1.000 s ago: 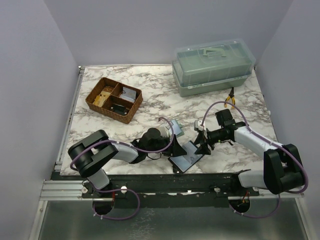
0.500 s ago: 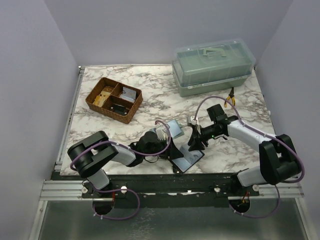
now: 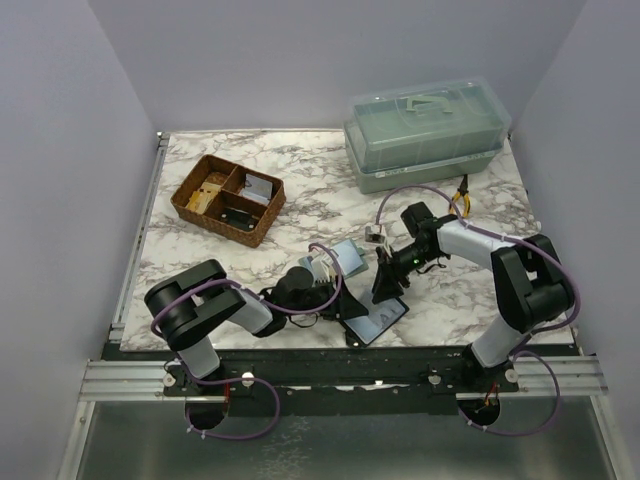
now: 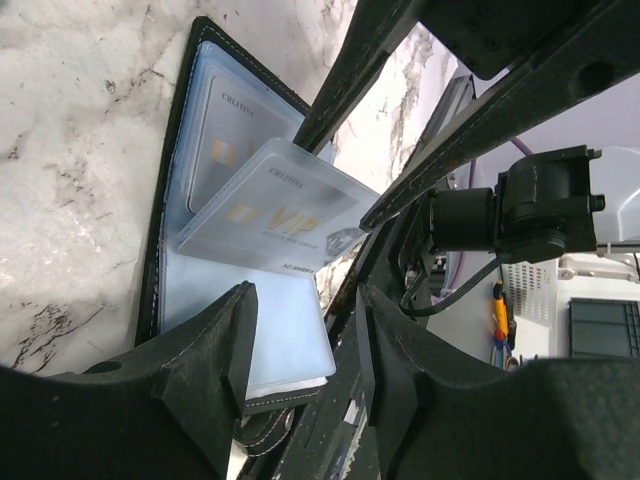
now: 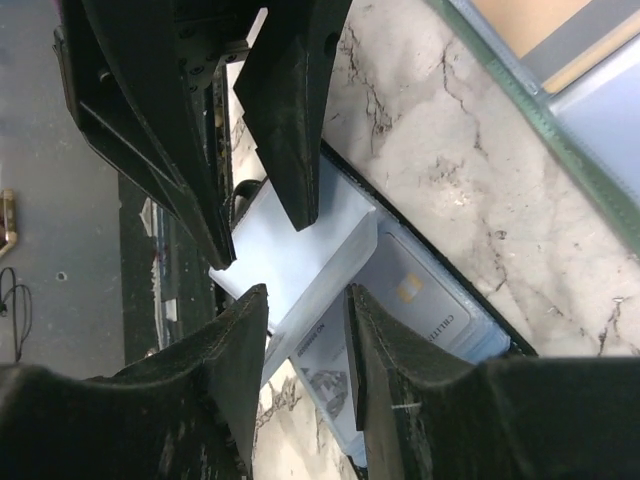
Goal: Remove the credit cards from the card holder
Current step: Remove the credit card from the card holder.
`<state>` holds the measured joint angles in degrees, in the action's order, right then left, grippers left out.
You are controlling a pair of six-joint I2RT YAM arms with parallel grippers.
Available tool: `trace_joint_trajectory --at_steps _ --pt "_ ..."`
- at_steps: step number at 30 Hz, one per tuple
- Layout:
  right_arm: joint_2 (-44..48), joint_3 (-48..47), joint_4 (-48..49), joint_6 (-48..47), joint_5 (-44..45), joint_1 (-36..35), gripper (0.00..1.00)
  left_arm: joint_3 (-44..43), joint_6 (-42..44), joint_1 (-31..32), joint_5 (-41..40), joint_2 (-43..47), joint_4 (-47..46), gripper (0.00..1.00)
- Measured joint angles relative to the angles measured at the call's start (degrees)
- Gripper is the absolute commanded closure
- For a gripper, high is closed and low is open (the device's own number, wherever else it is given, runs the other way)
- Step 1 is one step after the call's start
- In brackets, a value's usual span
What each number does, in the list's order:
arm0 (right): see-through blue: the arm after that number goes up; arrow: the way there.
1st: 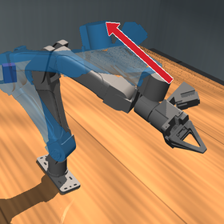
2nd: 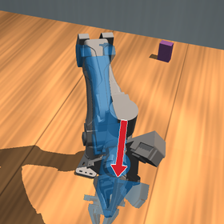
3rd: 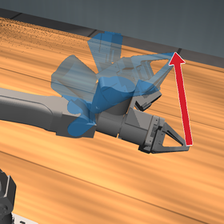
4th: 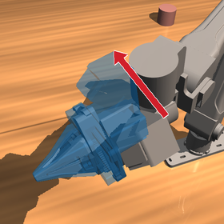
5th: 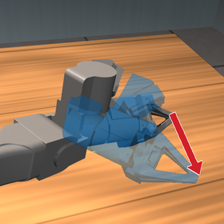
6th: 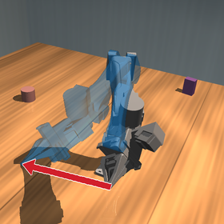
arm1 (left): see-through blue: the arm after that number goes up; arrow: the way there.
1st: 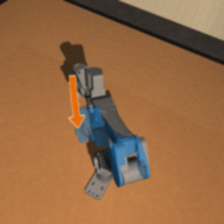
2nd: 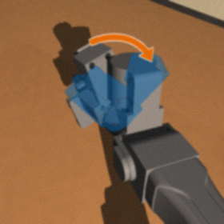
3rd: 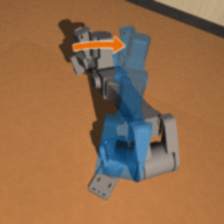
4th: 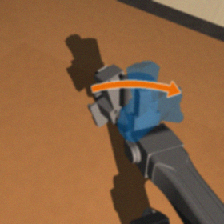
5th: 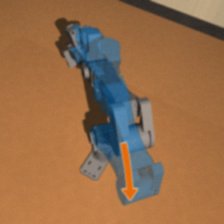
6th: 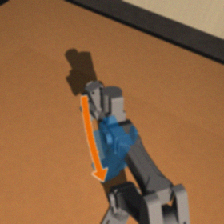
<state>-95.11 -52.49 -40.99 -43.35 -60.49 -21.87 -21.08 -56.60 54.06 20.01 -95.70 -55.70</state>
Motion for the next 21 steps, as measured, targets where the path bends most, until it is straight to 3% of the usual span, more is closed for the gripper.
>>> trace_joint_trajectory --at_steps 6,13,18,21 --pt "-1.57 -1.31 -2.29 1.73 -0.02 -0.33 0.52 0.24 -0.22 0.04 -0.22 0.0 -0.87 0.52" --pt "-2.19 -1.99 -3.17 3.58 0.28 -1.49 0.54 0.26 -0.83 0.09 -0.81 0.0 -1.03 0.58" --pt "-3.87 -2.69 -3.08 5.4 2.23 -3.78 0.62 0.61 -1.25 0.09 -1.73 0.04 -1.29 0.57" --pt "-5.07 -2.75 -3.08 6.36 3.34 -4.28 0.76 1.79 -1.46 0.09 -2.71 0.96 -1.27 0.57"
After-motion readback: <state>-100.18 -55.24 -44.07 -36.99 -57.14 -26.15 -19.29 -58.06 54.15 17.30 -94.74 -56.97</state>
